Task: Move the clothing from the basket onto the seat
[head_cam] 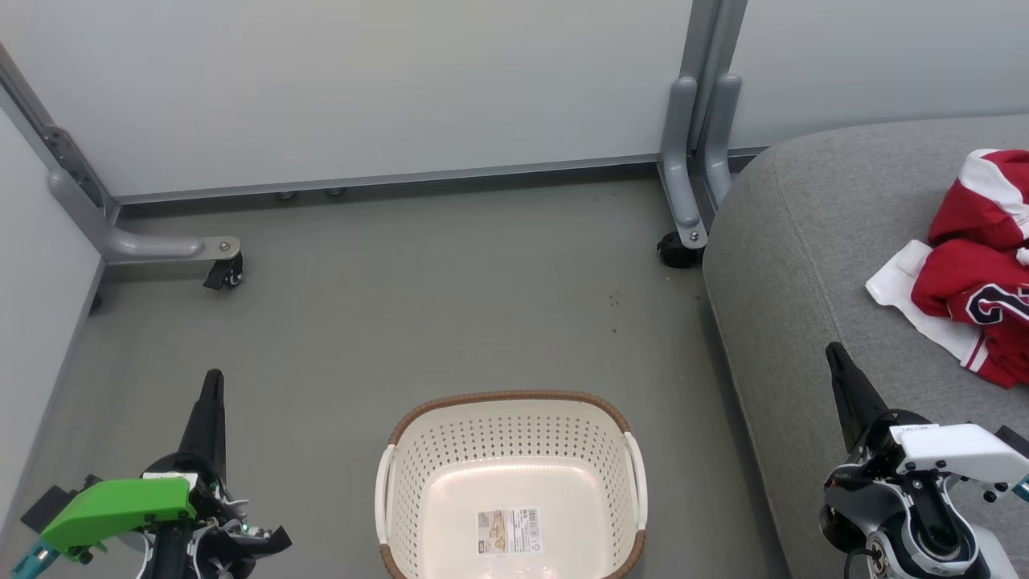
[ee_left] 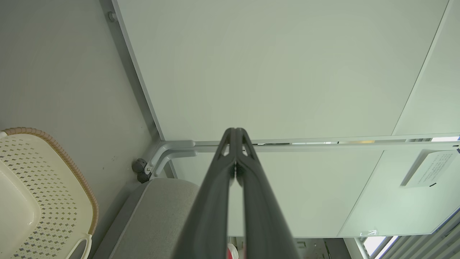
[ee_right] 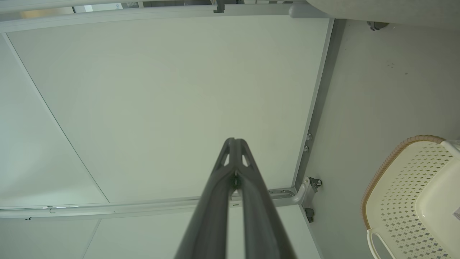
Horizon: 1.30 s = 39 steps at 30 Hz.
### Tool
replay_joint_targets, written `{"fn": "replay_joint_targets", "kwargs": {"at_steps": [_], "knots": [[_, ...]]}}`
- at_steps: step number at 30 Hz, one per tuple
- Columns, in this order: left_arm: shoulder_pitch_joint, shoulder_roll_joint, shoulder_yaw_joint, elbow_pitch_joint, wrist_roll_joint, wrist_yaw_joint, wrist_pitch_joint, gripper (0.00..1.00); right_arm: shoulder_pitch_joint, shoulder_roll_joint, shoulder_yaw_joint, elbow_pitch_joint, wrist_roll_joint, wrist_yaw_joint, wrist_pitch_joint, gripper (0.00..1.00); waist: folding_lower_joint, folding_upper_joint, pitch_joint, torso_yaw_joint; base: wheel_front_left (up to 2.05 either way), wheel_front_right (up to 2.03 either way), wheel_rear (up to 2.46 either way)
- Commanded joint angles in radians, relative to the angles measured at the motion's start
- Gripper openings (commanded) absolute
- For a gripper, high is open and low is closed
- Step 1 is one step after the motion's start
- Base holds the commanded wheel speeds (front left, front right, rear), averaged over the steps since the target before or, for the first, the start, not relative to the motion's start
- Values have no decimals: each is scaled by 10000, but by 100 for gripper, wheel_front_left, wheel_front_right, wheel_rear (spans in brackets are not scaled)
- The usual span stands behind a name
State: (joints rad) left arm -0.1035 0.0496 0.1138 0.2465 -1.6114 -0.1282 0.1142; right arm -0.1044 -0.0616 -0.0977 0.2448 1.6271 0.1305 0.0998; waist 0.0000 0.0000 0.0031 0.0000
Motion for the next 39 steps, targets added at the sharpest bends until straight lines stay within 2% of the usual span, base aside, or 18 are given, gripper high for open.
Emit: {"fn": "replay_joint_targets", "kwargs": {"at_steps": [1,39], "knots": [[-120,10,23,-22,-30,-52,35,0,-75,0,-31,21,-39,4,44,0,0,0,0,0,0,0,0],[-120,10,21,-23,-31,-51,34,0,-83,46,-90,24,-106,4,92,0,0,0,0,0,0,0,0]]}}
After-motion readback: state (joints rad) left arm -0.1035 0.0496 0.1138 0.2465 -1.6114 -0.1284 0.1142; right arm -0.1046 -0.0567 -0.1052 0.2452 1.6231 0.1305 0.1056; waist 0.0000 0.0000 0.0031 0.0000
